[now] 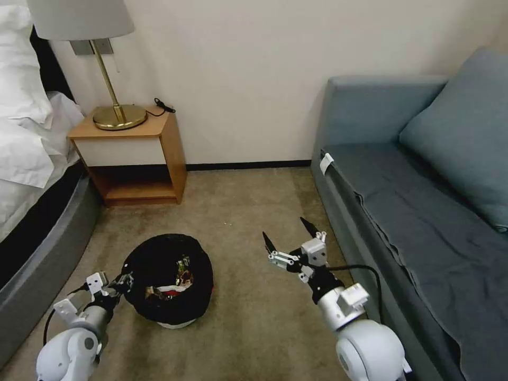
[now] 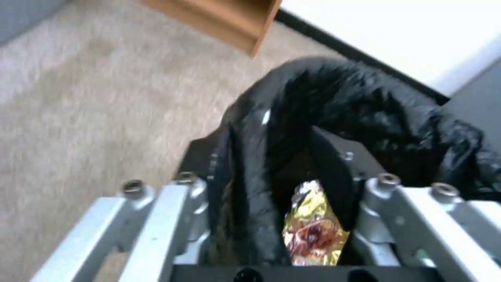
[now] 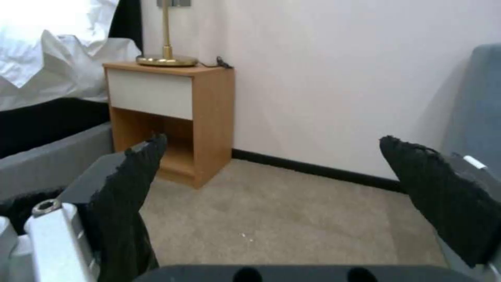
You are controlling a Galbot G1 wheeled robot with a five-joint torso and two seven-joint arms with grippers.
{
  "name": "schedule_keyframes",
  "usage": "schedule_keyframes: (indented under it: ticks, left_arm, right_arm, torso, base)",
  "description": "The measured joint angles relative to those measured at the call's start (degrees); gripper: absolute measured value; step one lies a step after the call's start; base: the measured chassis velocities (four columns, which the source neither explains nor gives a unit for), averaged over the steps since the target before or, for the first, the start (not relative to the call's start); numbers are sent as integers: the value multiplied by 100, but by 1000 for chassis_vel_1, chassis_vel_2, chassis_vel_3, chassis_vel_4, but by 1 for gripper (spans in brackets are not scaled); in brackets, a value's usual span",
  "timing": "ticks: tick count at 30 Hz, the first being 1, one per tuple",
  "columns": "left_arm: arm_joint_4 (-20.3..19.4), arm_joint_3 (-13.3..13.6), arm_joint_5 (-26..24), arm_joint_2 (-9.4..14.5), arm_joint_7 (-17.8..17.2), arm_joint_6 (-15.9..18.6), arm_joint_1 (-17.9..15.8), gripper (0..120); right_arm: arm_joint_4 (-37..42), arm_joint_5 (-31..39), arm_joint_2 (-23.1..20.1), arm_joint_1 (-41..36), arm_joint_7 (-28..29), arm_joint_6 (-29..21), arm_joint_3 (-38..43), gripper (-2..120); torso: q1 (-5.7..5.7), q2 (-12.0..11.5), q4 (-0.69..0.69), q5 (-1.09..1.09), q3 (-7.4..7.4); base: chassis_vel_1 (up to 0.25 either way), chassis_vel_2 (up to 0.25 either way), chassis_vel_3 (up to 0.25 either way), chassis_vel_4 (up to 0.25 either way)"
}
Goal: Pick up the trash bin, then pick up the garbage on the floor and place it into the trash bin.
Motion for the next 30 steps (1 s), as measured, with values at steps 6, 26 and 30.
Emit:
schedule_keyframes:
  ticks: [6,26,30]
  left_arm:
    - [-199,-89,330,-47,389,-396,146,75]
    - [-1363,-405,2356,-924,1302,-3554,1147,100]
    - [-1384,-304,2147,-1010,1214,-3776,1233,100]
  right_arm:
    - [60,-31,51,-129,-34,62,50,100]
    - [164,-1971,1219,-1135,528,811,350,100]
    - [128,-2159,1390,-1205,647,853,502,100]
  torso:
    - [0,0,0,1,0]
    - [0,0,1,2,0]
    - [0,0,1,2,0]
  base:
    - [0,0,0,0]
    - [0,0,0,0]
    - [0,0,0,0]
